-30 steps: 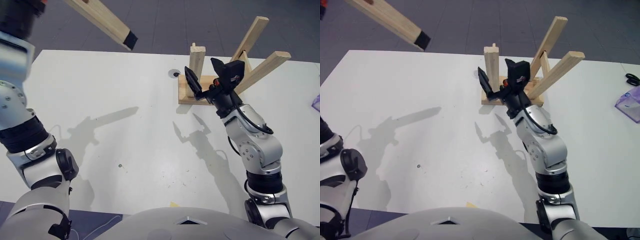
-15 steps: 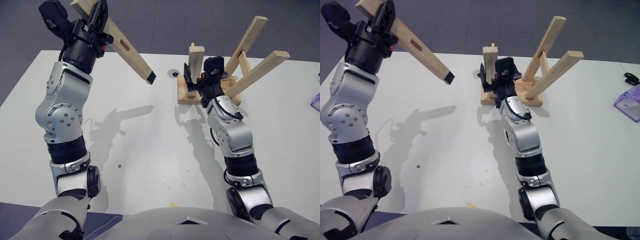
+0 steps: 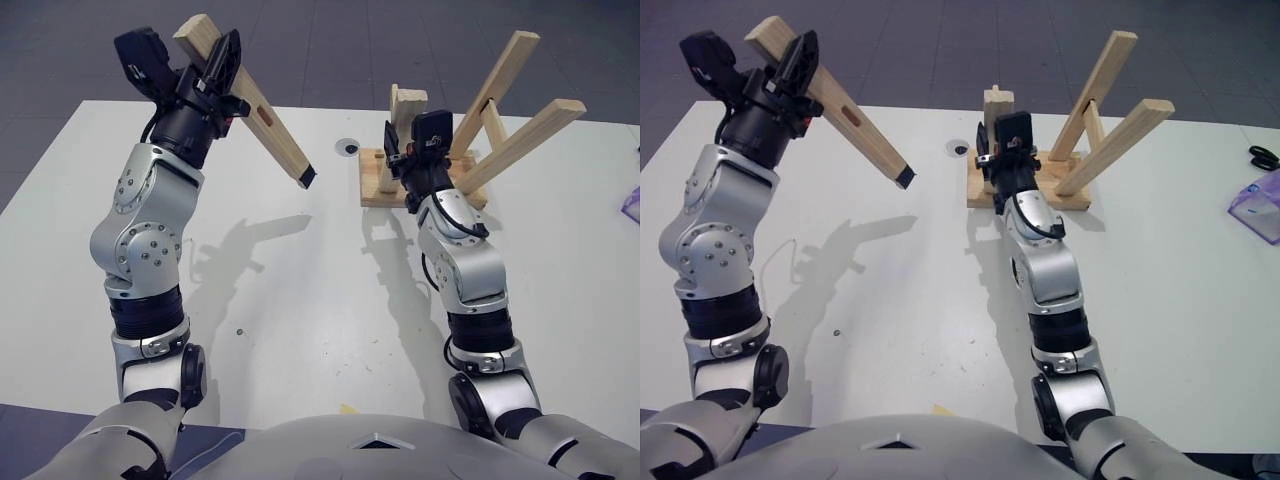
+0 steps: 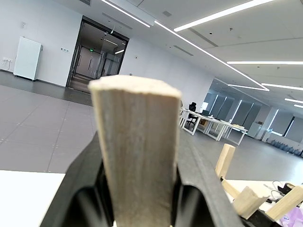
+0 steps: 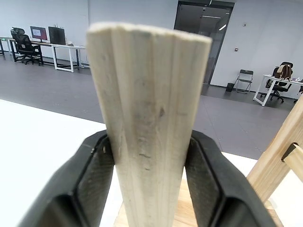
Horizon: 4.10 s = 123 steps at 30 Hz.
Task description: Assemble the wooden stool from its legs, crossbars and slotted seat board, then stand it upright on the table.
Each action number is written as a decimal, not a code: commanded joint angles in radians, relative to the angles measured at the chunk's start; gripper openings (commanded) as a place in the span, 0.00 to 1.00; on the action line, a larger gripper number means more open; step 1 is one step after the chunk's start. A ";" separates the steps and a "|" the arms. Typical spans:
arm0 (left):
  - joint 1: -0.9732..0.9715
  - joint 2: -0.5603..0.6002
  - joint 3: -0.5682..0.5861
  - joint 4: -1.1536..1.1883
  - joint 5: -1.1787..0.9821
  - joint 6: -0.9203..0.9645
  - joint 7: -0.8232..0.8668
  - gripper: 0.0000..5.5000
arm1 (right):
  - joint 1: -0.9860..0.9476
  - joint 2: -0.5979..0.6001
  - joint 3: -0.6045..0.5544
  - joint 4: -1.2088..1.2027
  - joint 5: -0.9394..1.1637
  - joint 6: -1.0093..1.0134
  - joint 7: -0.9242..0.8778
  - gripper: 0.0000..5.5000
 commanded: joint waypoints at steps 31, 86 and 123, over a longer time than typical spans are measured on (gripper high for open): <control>-0.097 -0.039 -0.050 0.295 0.113 0.043 -0.214 0.19 | 0.250 -0.484 -0.181 -0.071 0.569 0.023 1.008 0.39; 0.130 -0.076 -0.122 0.360 0.368 -0.168 -0.259 0.19 | 0.314 -0.470 -0.018 -0.068 0.442 -0.200 0.920 0.39; 0.109 -0.129 -0.157 0.293 0.348 -0.100 -0.213 0.19 | 0.071 -0.516 0.035 -0.208 0.465 0.296 0.714 0.37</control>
